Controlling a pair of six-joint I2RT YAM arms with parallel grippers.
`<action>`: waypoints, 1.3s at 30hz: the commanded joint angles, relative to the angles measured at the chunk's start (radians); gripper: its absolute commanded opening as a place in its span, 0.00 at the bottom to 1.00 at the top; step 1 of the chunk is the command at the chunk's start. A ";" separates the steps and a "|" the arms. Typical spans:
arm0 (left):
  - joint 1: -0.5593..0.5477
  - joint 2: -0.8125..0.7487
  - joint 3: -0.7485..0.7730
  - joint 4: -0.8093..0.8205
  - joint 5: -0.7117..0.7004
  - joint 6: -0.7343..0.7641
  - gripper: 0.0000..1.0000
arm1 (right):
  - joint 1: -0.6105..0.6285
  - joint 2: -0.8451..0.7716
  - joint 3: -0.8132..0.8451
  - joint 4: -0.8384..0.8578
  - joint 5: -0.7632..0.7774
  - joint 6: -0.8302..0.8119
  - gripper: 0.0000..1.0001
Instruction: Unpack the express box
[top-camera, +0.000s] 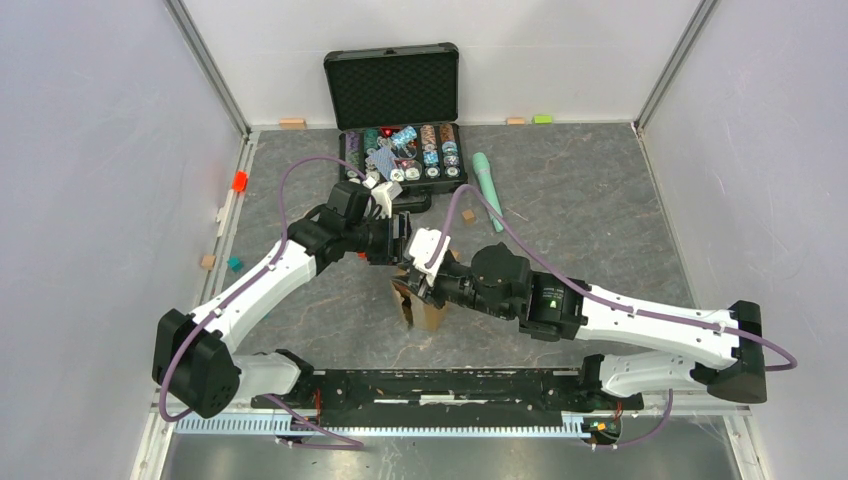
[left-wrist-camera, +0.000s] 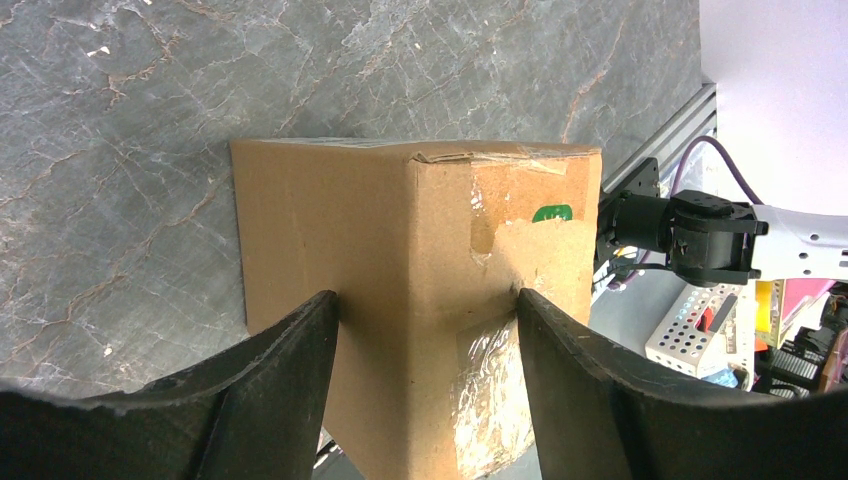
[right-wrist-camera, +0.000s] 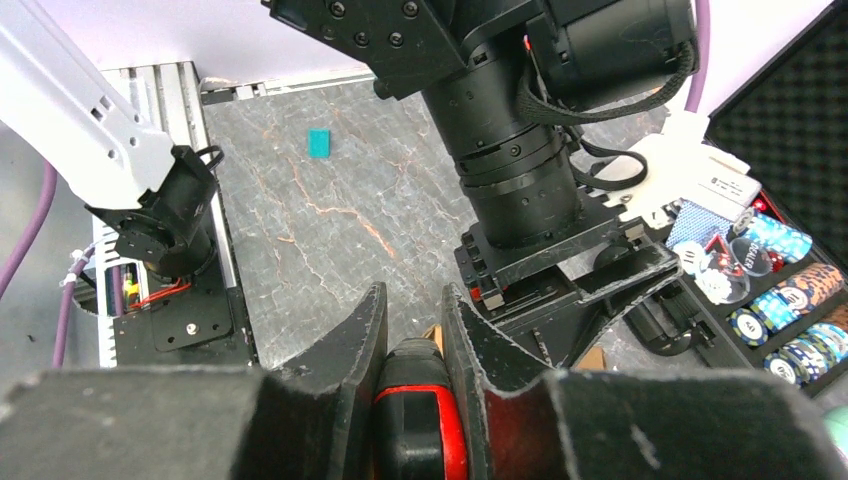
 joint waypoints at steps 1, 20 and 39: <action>-0.005 0.034 -0.008 -0.089 -0.052 0.083 0.70 | 0.005 -0.026 0.007 -0.049 0.034 -0.012 0.00; -0.005 0.033 -0.008 -0.088 -0.051 0.080 0.70 | 0.005 -0.056 -0.013 -0.064 0.081 -0.001 0.00; -0.004 0.039 -0.008 -0.088 -0.050 0.078 0.70 | 0.005 -0.060 -0.085 -0.107 0.089 0.032 0.00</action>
